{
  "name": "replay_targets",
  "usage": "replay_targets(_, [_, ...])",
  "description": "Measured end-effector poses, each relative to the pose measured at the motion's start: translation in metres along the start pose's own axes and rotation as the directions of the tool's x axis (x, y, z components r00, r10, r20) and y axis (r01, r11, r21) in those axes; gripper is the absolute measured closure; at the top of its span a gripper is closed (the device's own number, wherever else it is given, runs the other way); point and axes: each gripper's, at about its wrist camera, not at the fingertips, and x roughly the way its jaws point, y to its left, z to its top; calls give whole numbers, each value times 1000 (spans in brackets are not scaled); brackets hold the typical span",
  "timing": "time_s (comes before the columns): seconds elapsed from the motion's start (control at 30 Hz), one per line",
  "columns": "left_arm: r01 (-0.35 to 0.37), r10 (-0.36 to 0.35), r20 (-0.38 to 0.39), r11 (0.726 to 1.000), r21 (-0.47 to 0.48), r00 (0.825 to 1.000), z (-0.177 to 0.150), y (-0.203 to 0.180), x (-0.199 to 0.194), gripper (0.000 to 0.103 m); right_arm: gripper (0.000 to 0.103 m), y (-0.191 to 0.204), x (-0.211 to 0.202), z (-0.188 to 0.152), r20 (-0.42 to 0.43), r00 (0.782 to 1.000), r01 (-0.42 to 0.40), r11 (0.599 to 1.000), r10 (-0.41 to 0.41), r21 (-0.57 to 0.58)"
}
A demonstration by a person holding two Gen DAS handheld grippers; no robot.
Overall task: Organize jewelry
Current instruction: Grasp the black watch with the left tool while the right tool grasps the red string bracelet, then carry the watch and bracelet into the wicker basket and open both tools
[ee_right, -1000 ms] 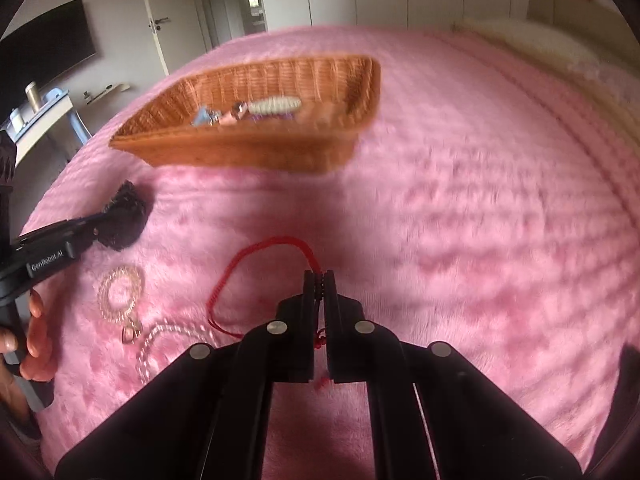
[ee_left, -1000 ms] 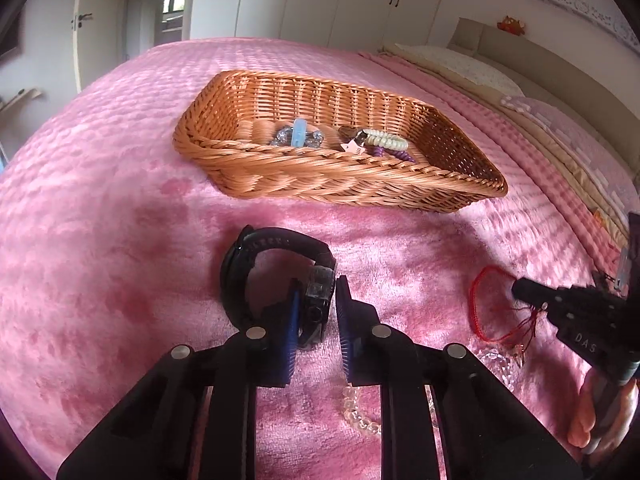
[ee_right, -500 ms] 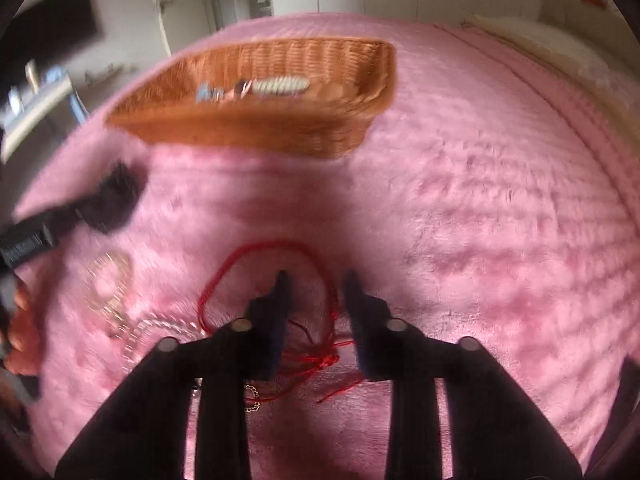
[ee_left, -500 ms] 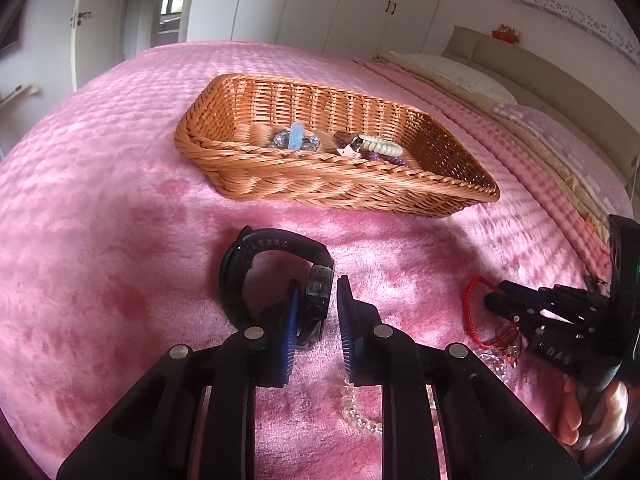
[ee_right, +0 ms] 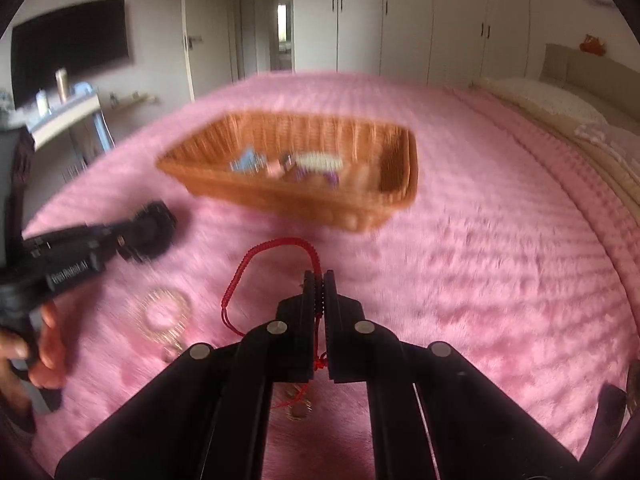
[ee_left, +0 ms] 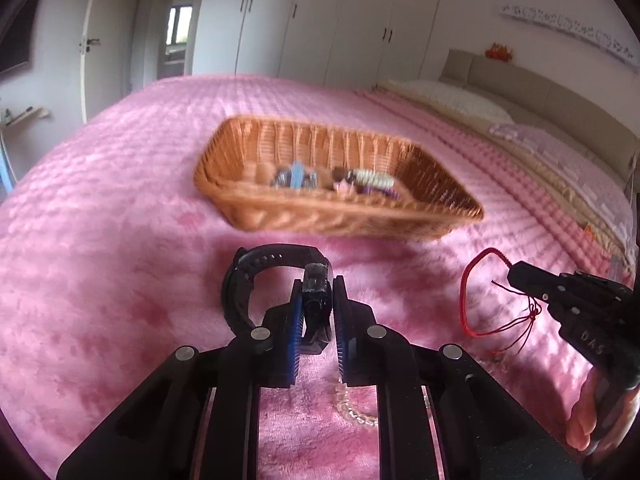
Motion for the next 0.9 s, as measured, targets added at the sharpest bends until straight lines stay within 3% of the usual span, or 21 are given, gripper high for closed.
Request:
replay_targets(0.2, [34, -37, 110, 999, 26, 993, 43, -10, -38, 91, 100, -3, -21, 45, 90, 996, -10, 999, 6, 41])
replay_targets(0.37, [43, -50, 161, 998, 50, 986, 85, -18, -42, 91, 100, -10, -8, 105, 121, 993, -9, 998, 1, 64])
replay_targets(0.5, [51, -57, 159, 998, 42, 986, 112, -18, -15, 91, 100, -15, 28, 141, 86, 996, -21, 996, 13, 89])
replay_targets(0.63, [51, -53, 130, 999, 19, 990, 125, -11, 29, 91, 100, -12, 70, 157, 34, 999, -5, 996, 2, 89])
replay_targets(0.9, [22, -23, 67, 1000, 8, 998, 127, 4, 91, 91, 100, -19, 154, 152, -115, 993, 28, 994, -16, 109])
